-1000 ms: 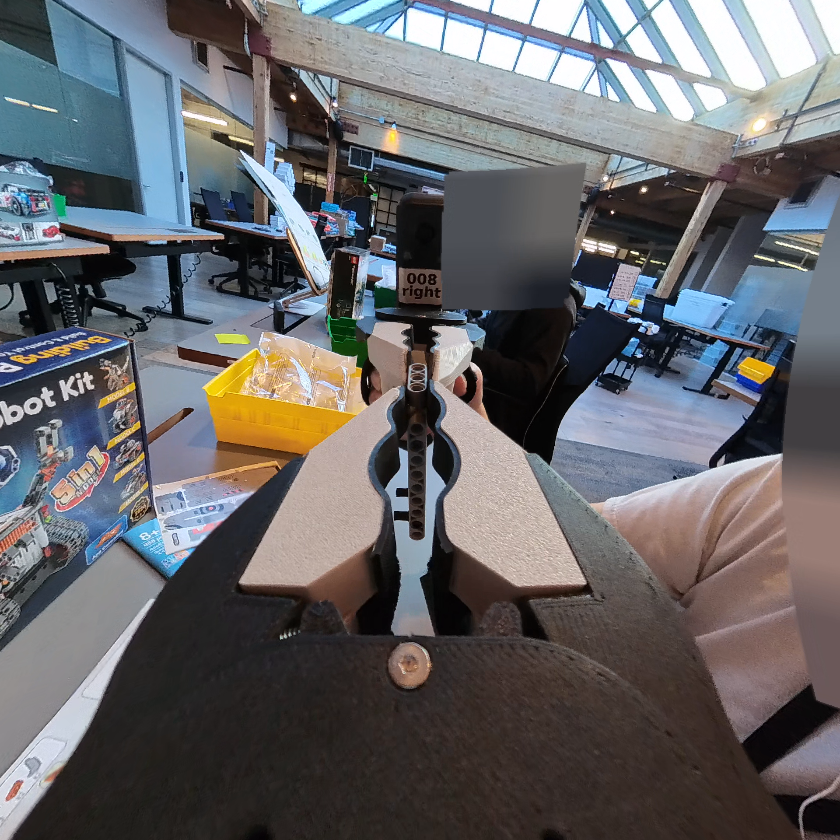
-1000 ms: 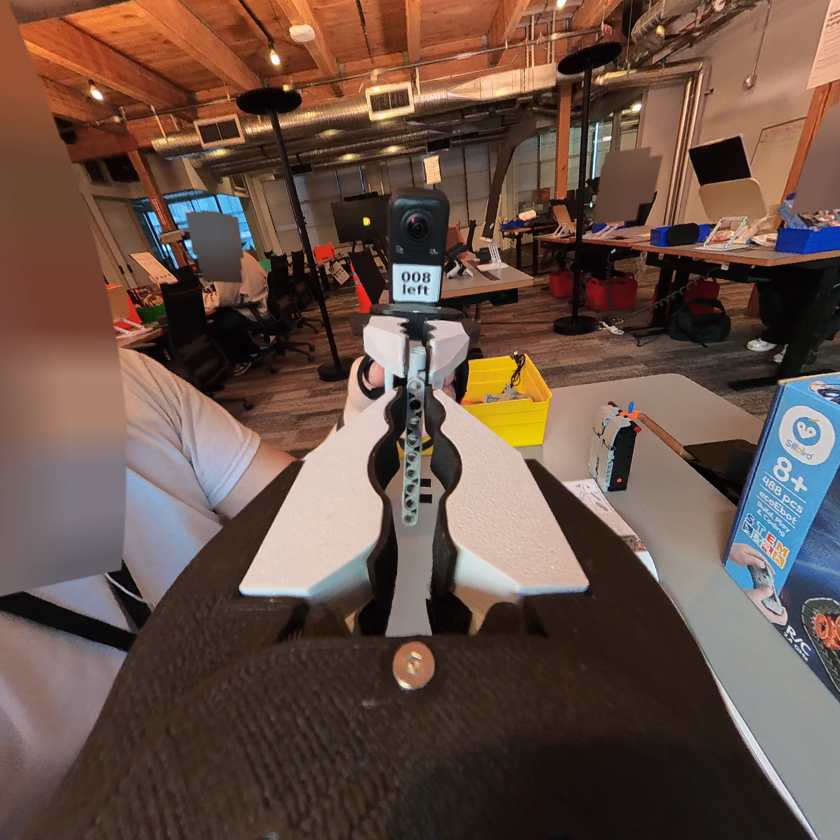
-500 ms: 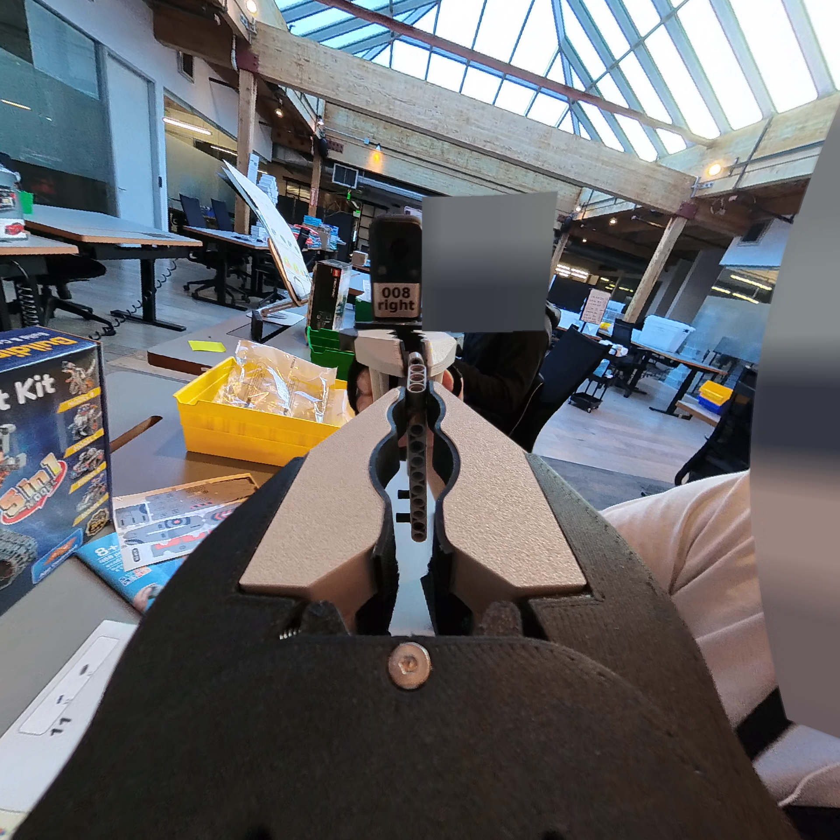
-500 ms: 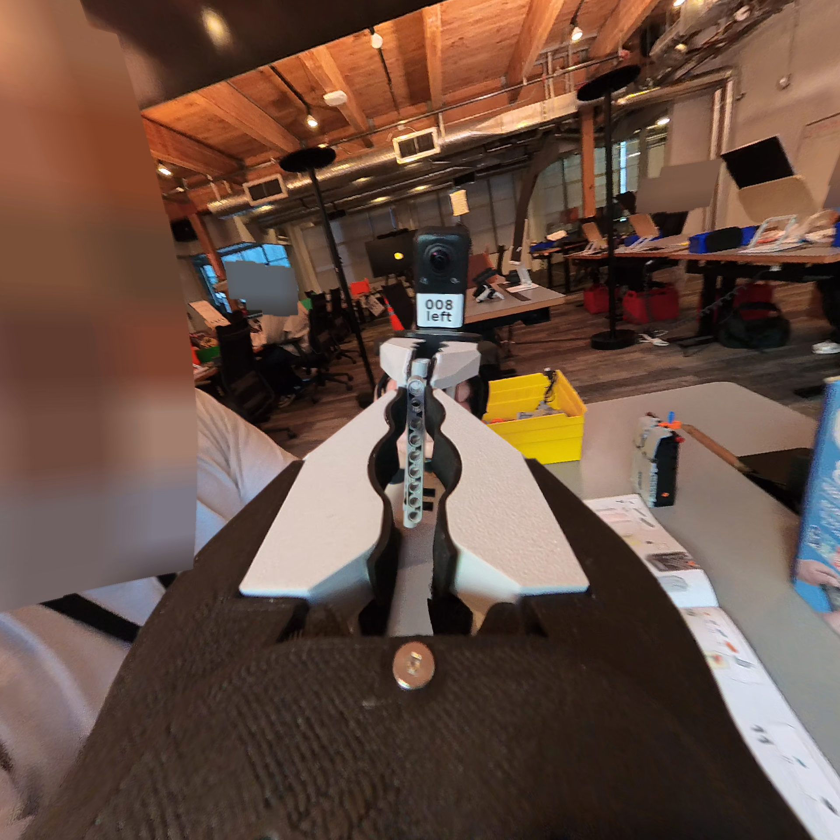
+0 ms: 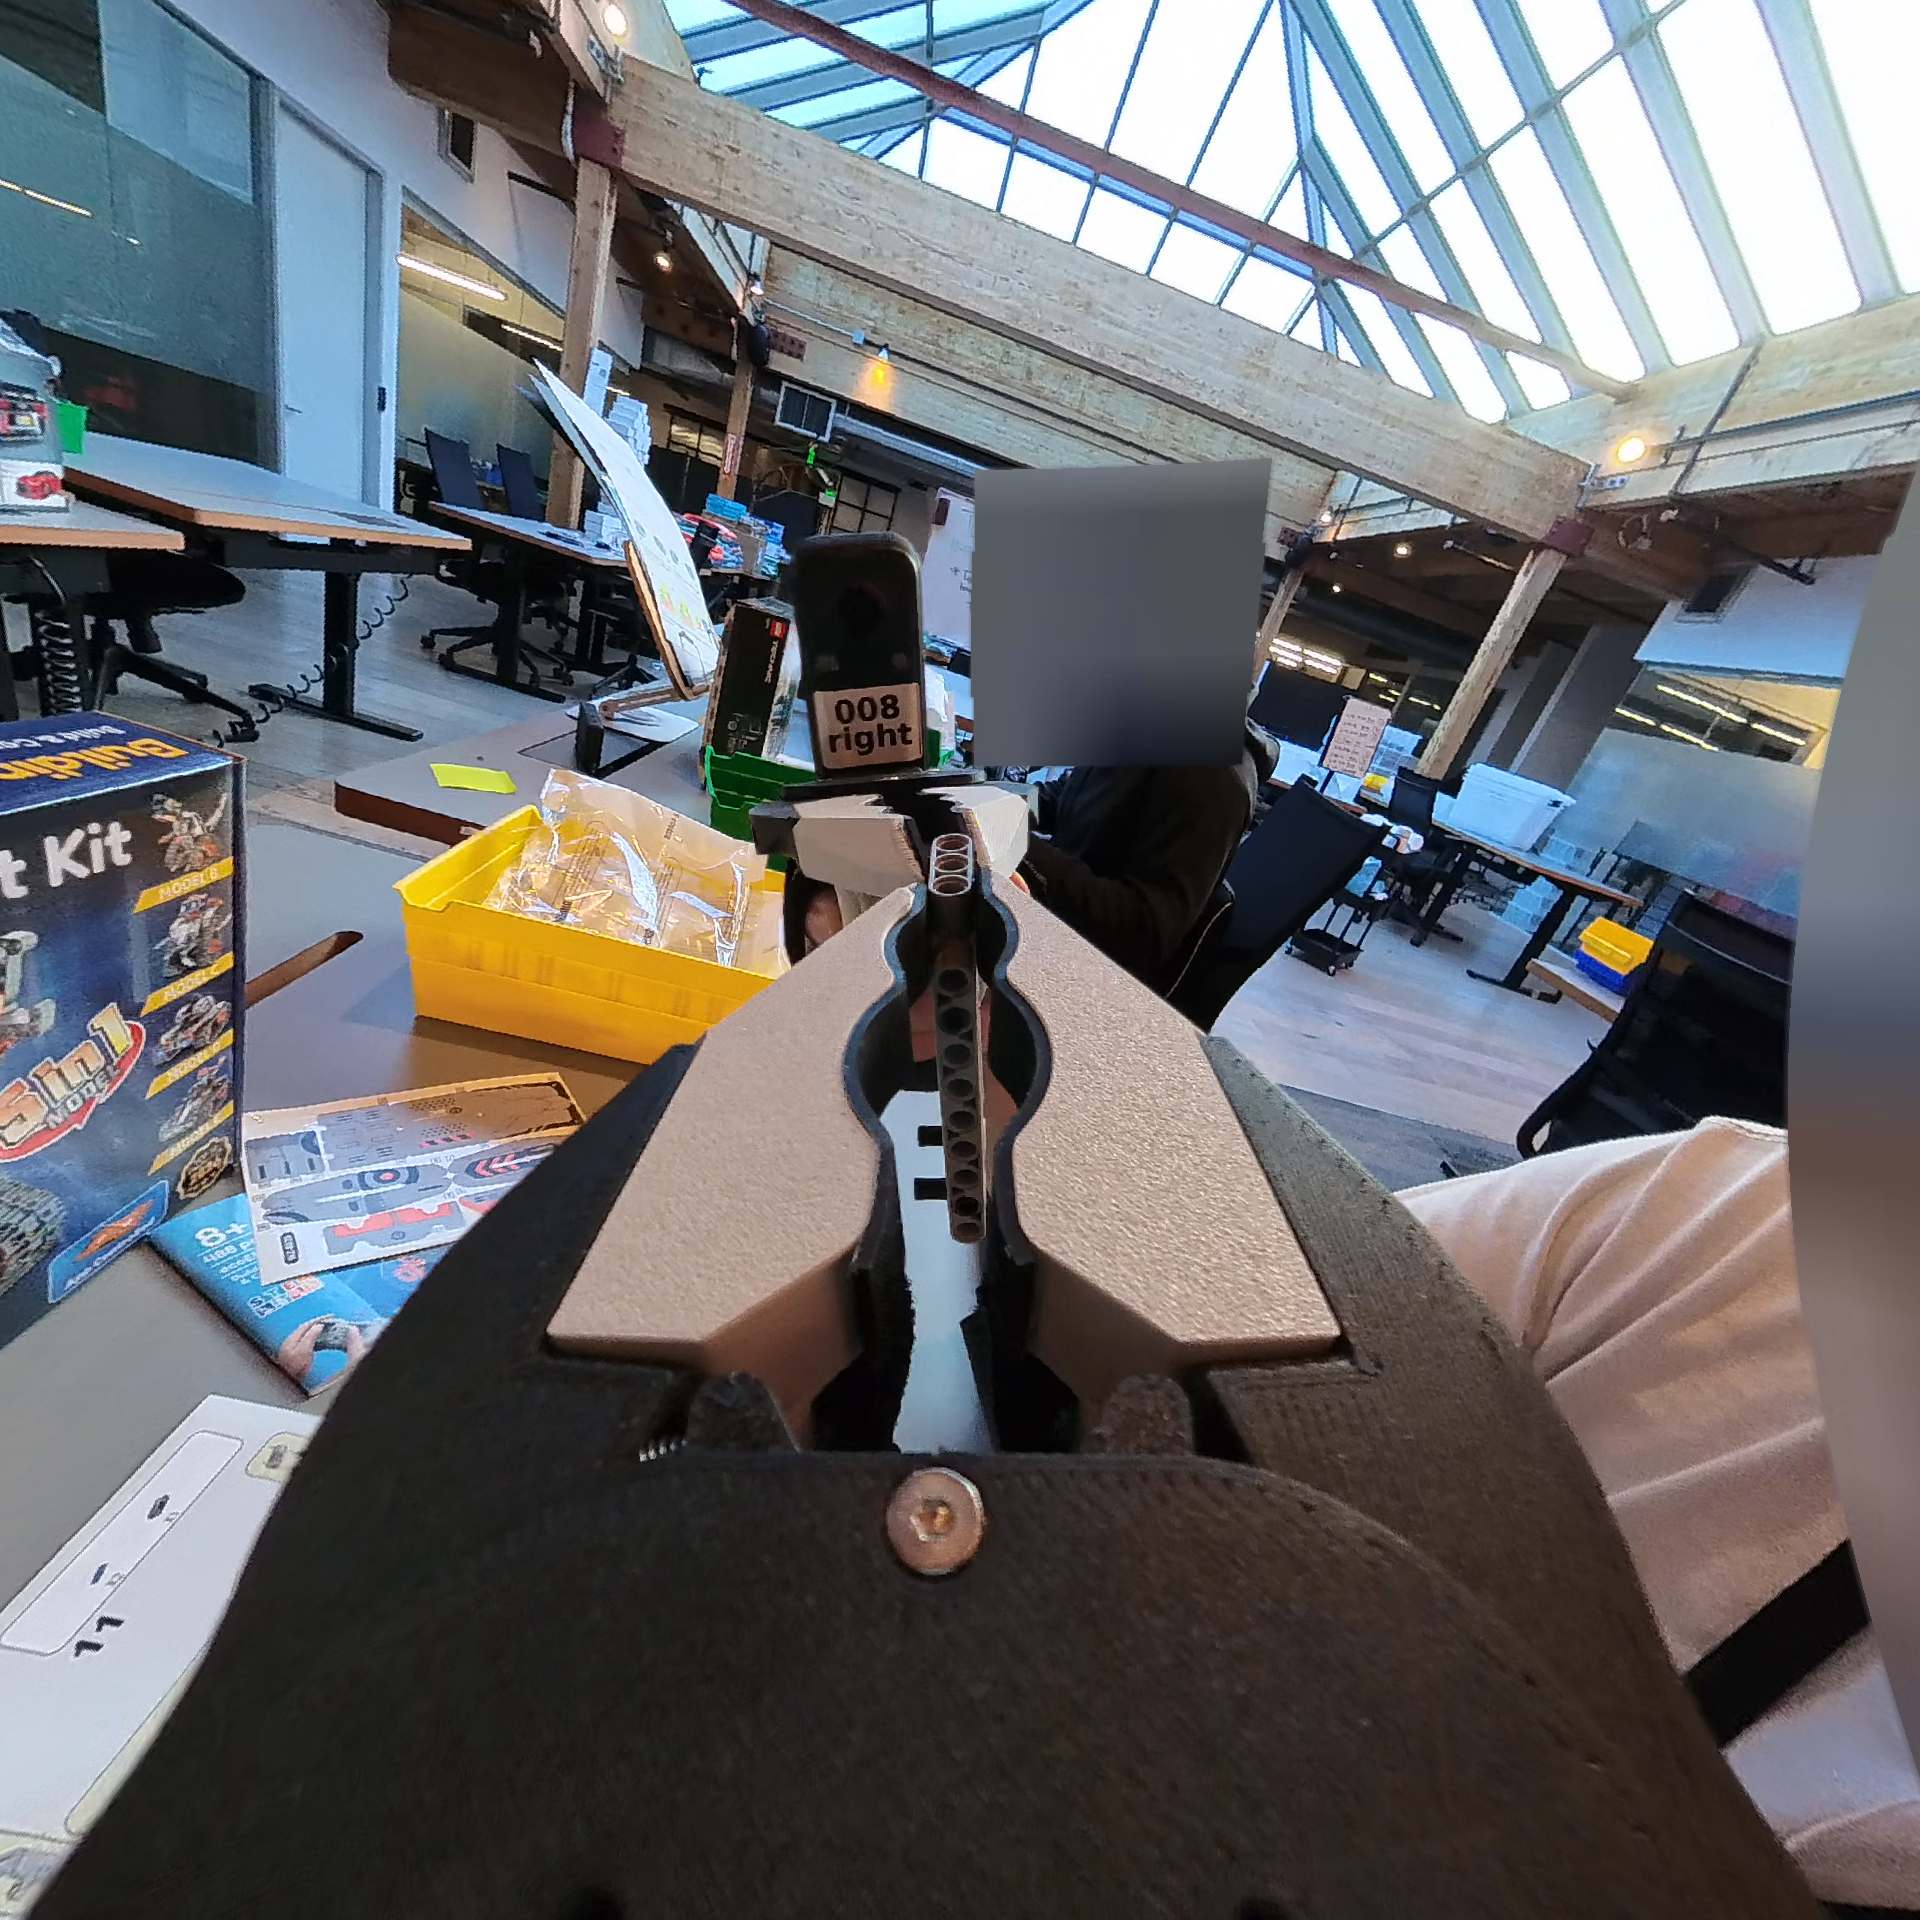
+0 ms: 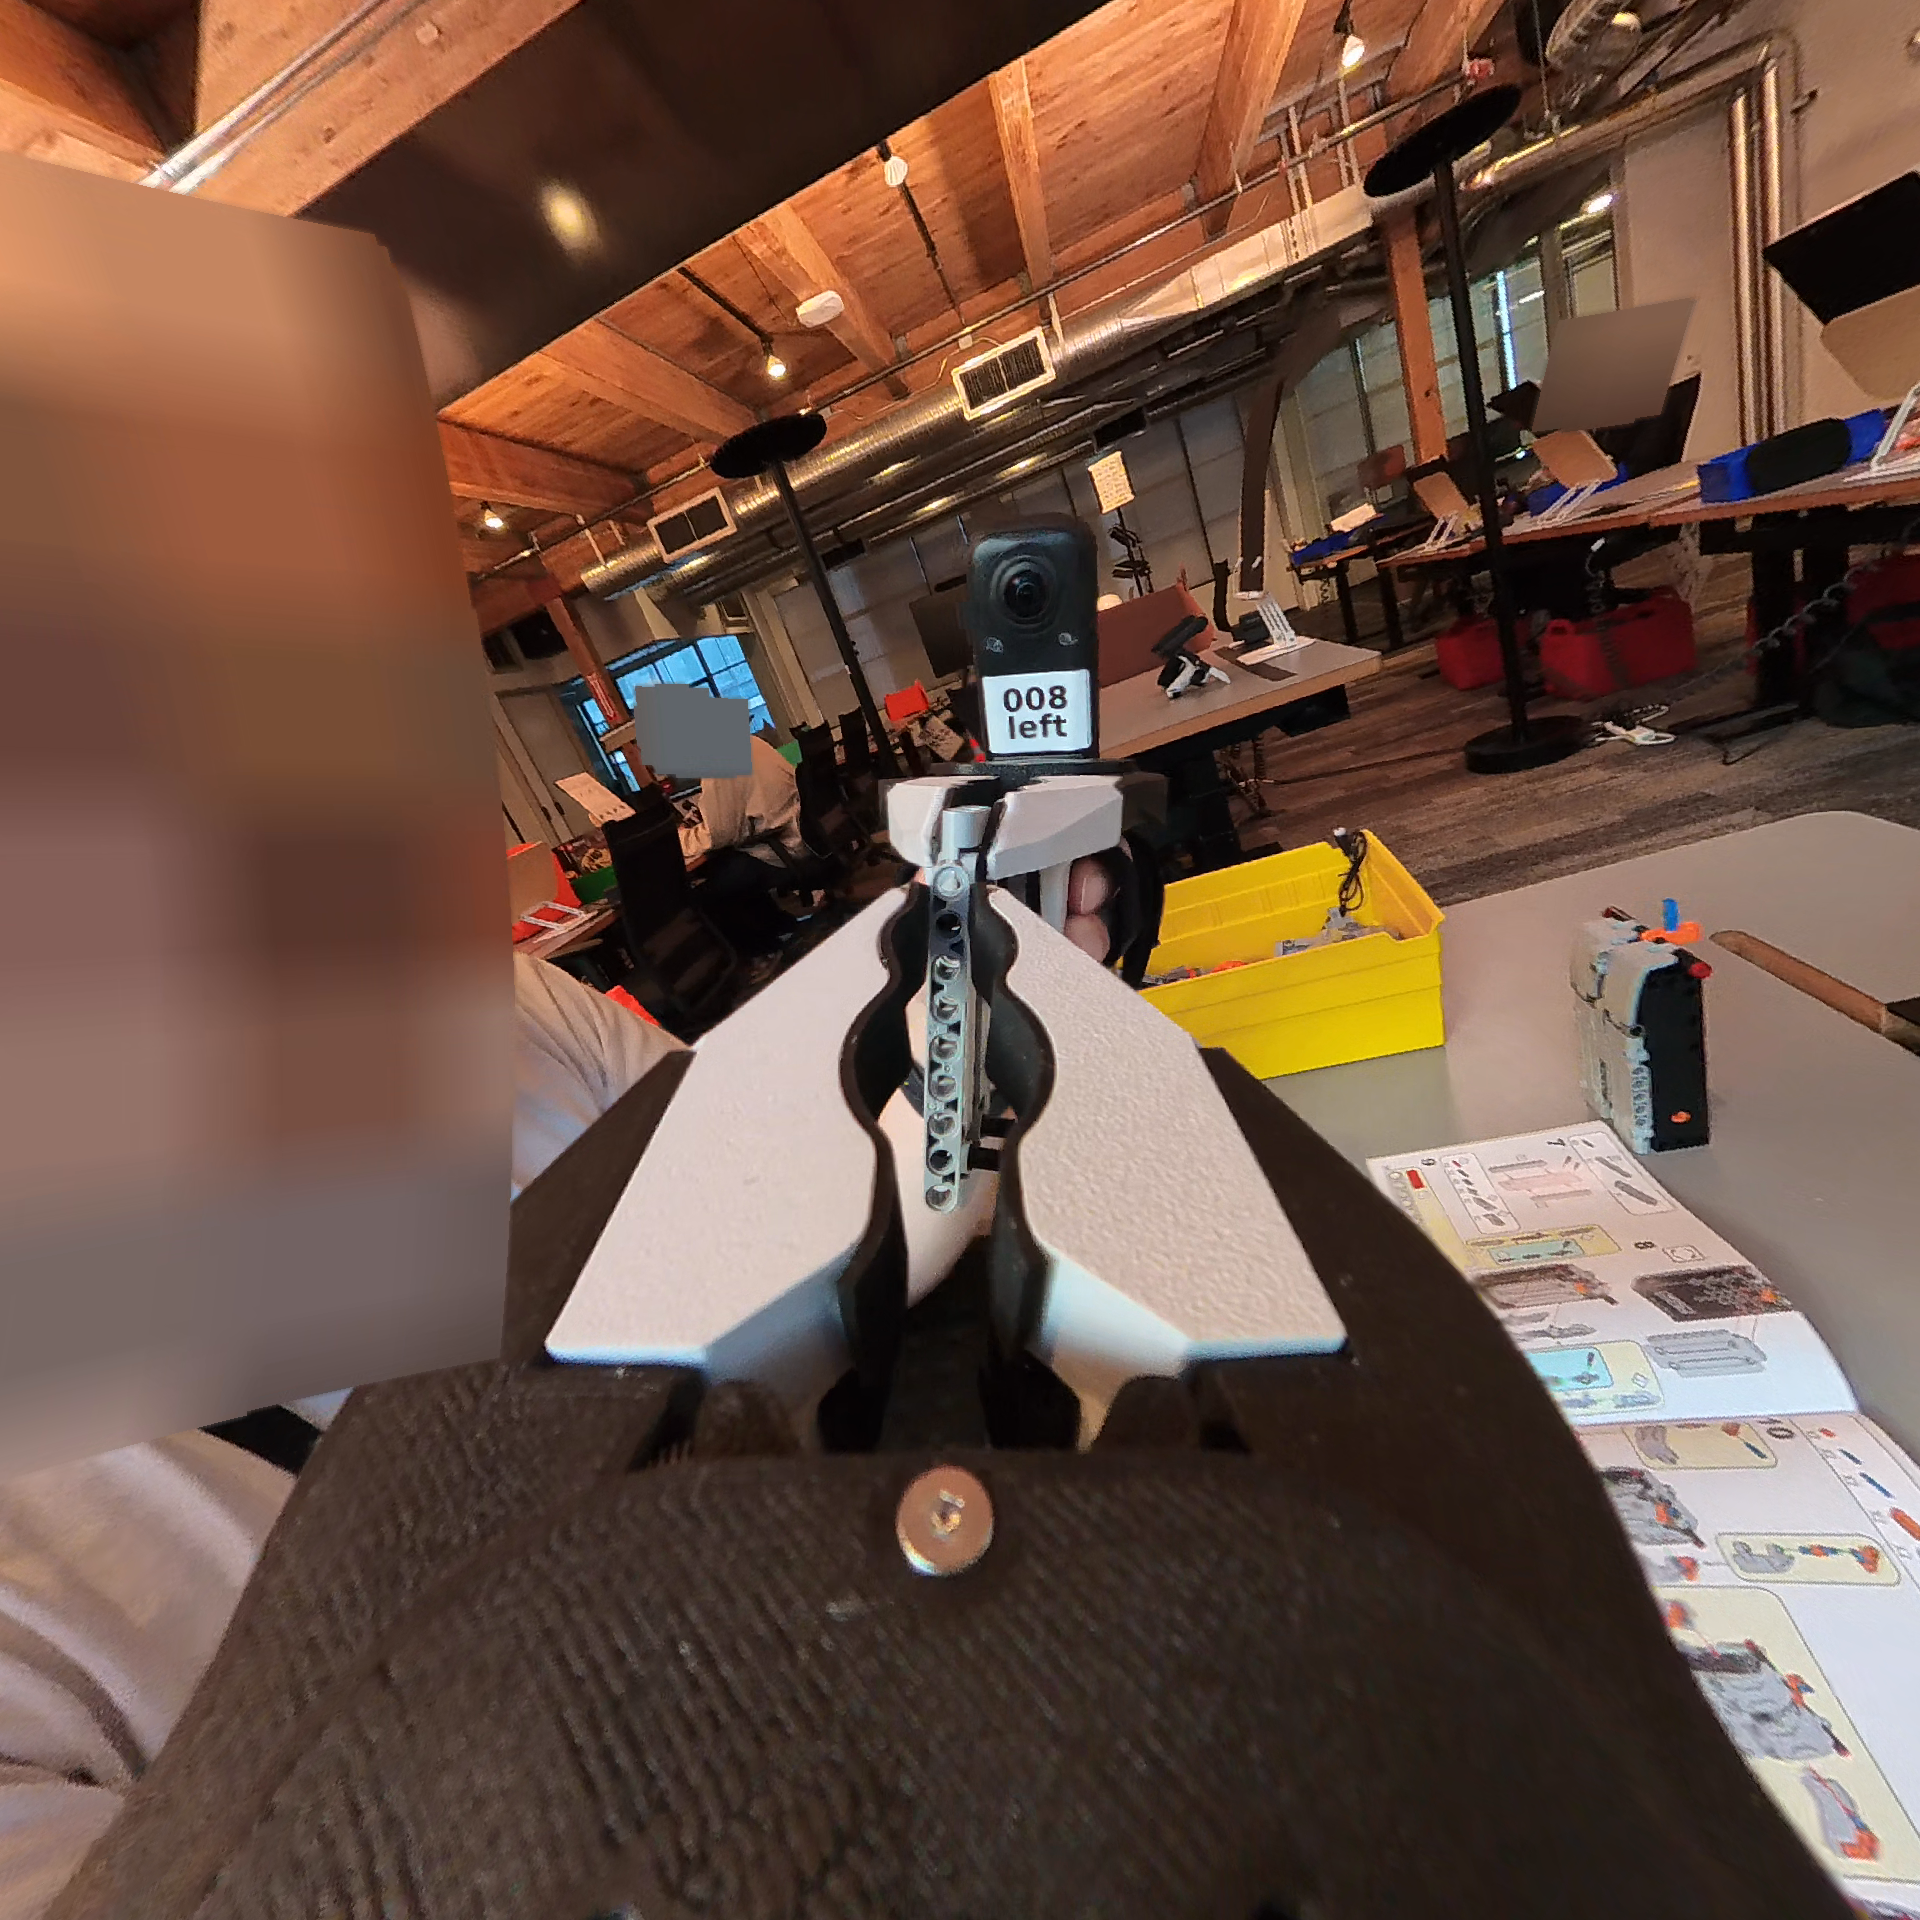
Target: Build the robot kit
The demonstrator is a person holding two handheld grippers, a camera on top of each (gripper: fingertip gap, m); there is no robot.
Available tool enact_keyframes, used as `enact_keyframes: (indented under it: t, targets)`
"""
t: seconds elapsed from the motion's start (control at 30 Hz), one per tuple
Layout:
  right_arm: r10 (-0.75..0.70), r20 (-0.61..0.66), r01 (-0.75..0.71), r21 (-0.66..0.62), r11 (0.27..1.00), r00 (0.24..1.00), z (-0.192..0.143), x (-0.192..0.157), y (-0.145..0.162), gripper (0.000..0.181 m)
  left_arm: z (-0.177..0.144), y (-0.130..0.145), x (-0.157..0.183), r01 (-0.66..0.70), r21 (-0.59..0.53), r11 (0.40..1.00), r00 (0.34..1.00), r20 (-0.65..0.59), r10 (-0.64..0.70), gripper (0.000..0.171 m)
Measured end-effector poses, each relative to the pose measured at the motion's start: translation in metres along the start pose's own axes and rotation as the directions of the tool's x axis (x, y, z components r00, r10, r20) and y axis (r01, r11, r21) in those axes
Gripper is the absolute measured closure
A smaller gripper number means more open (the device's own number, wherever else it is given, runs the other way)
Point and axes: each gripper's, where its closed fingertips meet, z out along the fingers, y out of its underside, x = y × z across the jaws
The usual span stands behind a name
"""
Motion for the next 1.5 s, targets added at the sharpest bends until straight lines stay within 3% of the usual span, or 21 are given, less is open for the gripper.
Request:
enact_keyframes:
  t: [0.3, 0.5, 0.77, 1.1, 1.5]
  targets:
    - [-0.153, -0.146, 0.148, -0.044, 0.988, 0.977, 0.0, 0.006, -0.001, 0.175, -0.001, 0.001, -0.006, -0.048, -0.018, 0.999, 0.996, 0.076, 0.05, 0.167]
    - [-0.174, -0.171, 0.178, 0.008, 0.984, 0.97, 0.002, 0.01, -0.007, 0.175, -0.001, -0.005, -0.01, -0.097, 0.024, 0.995, 0.987, 0.135, 0.093, 0.167]
    - [-0.171, -0.013, 0.171, 0.042, 0.984, 0.985, 0.008, -0.003, -0.006, 0.175, -0.003, -0.007, 0.001, -0.004, 0.051, 0.999, 1.0, 0.008, 0.004, 0.167]
    - [-0.154, -0.111, 0.164, 0.089, 0.982, 0.982, 0.013, 0.006, -0.014, 0.174, -0.007, -0.017, -0.006, -0.112, 0.1, 0.989, 0.987, 0.125, 0.099, 0.167]
    - [-0.206, -0.138, 0.208, 0.006, 0.978, 0.969, 0.008, 0.003, -0.009, 0.175, -0.003, -0.013, -0.005, 0.001, 0.103, 0.995, 1.0, 0.024, -0.003, 0.167]
